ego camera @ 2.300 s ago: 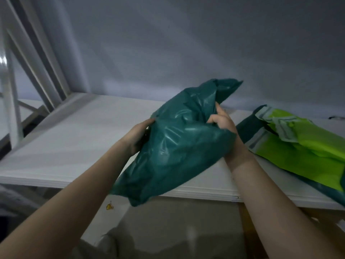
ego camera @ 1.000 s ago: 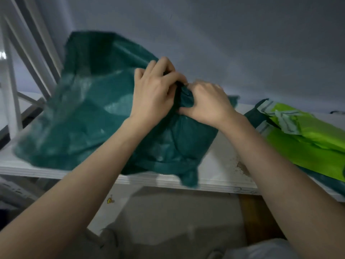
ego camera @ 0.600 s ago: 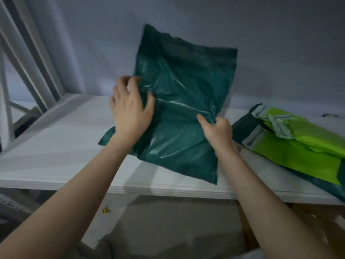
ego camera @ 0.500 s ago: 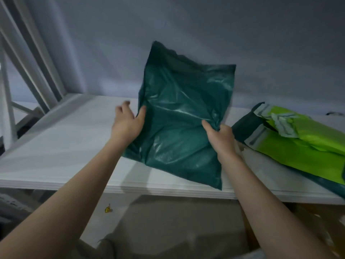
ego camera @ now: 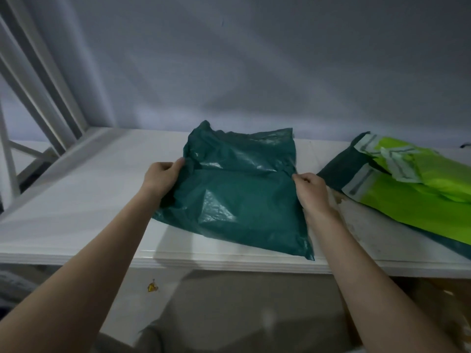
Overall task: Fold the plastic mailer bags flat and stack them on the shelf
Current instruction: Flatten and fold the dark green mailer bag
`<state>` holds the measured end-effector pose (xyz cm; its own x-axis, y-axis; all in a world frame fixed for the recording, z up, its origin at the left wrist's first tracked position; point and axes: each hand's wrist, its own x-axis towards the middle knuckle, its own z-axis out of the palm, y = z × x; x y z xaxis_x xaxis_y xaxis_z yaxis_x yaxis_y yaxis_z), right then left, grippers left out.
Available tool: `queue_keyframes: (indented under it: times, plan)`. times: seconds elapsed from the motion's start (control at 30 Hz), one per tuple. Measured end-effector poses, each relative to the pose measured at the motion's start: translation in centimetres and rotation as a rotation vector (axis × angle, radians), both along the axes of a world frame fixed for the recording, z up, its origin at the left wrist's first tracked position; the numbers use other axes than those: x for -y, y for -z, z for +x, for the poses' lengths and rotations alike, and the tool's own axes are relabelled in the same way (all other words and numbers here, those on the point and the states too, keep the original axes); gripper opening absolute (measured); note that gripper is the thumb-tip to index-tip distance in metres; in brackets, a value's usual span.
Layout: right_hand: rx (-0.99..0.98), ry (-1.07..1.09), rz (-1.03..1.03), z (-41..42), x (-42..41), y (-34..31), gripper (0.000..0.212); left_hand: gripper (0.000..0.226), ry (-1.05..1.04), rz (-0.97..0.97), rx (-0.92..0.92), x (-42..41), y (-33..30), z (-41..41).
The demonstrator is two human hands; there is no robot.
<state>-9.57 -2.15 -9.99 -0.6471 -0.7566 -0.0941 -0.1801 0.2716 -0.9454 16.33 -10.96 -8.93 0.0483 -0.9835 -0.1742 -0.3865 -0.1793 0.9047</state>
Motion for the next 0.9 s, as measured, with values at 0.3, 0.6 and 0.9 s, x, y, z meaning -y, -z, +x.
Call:
queue_keyframes:
  times: [0.3, 0.6, 0.9]
  plan:
    - [-0.154, 0.079, -0.088, -2.4, 0.6, -1.1, 0.015, 0.014, 0.022, 0.266, -0.328, 0.4, -0.1, 2.3]
    - [-0.062, -0.132, 0.137, -2.4, -0.8, -0.5, 0.025, 0.027, 0.161, 0.315, -0.086, 0.1, 0.7, 4.1]
    - [-0.278, -0.206, 0.225, -1.1, -2.6, -0.3, 0.04, 0.031, 0.249, 0.17, 0.138, -1.9, 0.3, 4.0]
